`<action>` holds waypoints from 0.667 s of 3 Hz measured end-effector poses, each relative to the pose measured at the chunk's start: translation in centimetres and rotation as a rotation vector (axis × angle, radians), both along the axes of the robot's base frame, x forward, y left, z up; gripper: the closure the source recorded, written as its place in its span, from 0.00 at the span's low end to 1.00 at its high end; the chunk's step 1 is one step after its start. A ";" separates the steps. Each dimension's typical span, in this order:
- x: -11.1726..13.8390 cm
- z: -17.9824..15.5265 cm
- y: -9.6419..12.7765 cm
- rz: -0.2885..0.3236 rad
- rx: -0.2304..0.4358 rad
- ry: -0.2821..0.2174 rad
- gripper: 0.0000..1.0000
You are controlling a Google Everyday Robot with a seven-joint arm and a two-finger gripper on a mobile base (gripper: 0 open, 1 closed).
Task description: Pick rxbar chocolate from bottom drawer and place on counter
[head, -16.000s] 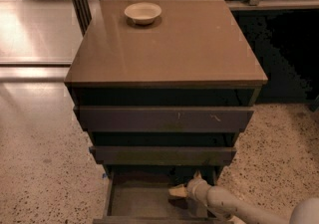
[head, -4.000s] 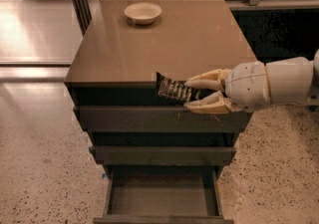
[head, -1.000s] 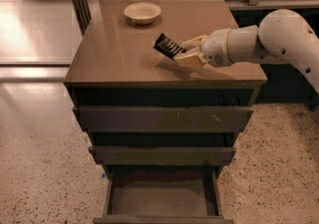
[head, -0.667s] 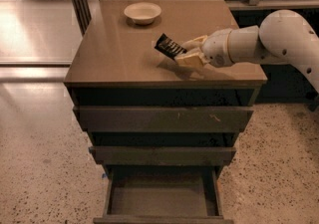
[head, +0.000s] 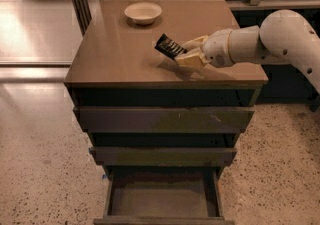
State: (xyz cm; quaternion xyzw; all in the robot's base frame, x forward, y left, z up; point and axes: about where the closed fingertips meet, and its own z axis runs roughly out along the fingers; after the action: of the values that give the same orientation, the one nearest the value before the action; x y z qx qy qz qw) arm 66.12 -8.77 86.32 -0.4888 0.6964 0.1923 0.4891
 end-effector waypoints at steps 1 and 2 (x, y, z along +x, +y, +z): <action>0.0 0.0 0.0 0.000 0.000 0.000 0.33; 0.0 0.0 0.0 0.000 0.000 0.000 0.09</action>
Offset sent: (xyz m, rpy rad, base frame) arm 0.0000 0.0000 0.0000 0.0000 0.0000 0.0001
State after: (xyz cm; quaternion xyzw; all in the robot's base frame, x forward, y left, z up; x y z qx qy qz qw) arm 66.12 -8.76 86.32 -0.4888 0.6963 0.1923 0.4891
